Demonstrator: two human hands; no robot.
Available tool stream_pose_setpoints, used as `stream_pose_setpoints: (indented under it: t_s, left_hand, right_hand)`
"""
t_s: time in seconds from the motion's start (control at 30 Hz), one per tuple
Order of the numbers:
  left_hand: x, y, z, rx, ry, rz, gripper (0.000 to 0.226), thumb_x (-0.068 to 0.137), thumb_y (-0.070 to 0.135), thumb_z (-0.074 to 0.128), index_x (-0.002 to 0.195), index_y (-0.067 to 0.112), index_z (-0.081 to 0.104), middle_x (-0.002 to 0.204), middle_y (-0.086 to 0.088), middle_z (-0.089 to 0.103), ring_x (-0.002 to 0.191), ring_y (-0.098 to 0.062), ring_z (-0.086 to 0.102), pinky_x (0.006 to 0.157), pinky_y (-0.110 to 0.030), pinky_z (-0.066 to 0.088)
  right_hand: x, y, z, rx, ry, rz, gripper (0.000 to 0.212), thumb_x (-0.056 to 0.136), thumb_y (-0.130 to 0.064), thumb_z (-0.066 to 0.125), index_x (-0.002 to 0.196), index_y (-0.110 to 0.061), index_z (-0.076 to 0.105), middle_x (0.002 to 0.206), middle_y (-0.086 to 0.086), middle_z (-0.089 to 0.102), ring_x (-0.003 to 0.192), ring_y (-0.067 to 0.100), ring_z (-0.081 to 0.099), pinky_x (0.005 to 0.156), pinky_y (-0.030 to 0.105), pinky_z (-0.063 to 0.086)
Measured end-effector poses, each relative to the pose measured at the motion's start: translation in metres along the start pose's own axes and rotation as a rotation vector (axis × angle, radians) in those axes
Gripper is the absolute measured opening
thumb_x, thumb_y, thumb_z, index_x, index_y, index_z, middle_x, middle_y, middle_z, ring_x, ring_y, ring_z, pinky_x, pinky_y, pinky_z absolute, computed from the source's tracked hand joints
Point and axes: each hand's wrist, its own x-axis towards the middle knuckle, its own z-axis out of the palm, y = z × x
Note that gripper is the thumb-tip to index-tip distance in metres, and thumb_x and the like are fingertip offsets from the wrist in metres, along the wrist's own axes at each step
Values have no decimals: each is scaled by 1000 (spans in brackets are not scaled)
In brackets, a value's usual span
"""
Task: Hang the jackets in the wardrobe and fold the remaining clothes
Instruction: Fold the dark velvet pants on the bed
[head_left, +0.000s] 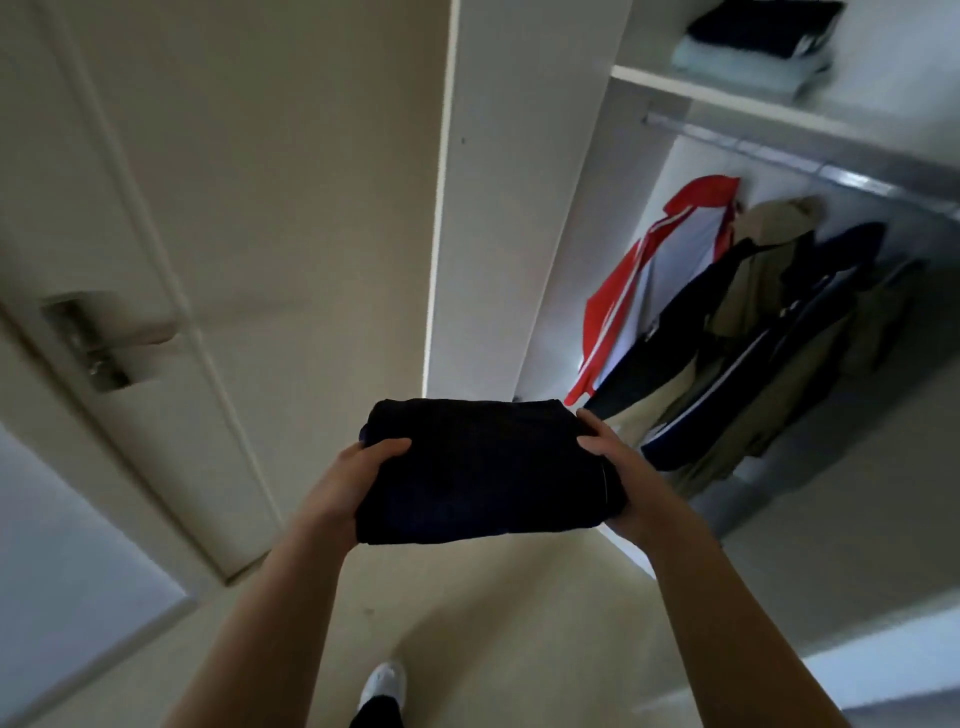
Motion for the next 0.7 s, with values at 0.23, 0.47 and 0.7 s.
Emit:
stream_pose_setpoints:
  t_s: [0.23, 0.47, 0.7]
  left_hand:
    - [123, 113, 70, 131, -277, -3, 31, 87, 25, 65, 114, 12, 61, 95, -13, 74, 84, -31, 72, 64, -35, 56]
    - [192, 211, 151, 209, -477, 93, 31, 89, 23, 60, 118, 11, 59, 99, -13, 73, 86, -32, 71, 64, -37, 57]
    - [222, 304, 261, 224, -613, 193, 28, 87, 29, 60, 108, 11, 64, 91, -12, 74, 79, -29, 72, 55, -33, 55]
  right_hand:
    - [68, -73, -23, 111, 273, -136, 61, 76, -24, 65, 134, -30, 50, 128, 3, 61, 113, 27, 62, 80, 35, 56]
    - [107, -157, -45, 115, 420, -301, 56, 73, -24, 69, 126, -37, 58, 124, 4, 64, 109, 29, 64, 82, 39, 57]
    - [121, -284, -89, 70, 515, -457, 63, 72, -25, 64, 134, -30, 52, 126, 4, 60, 103, 27, 67, 70, 35, 57]
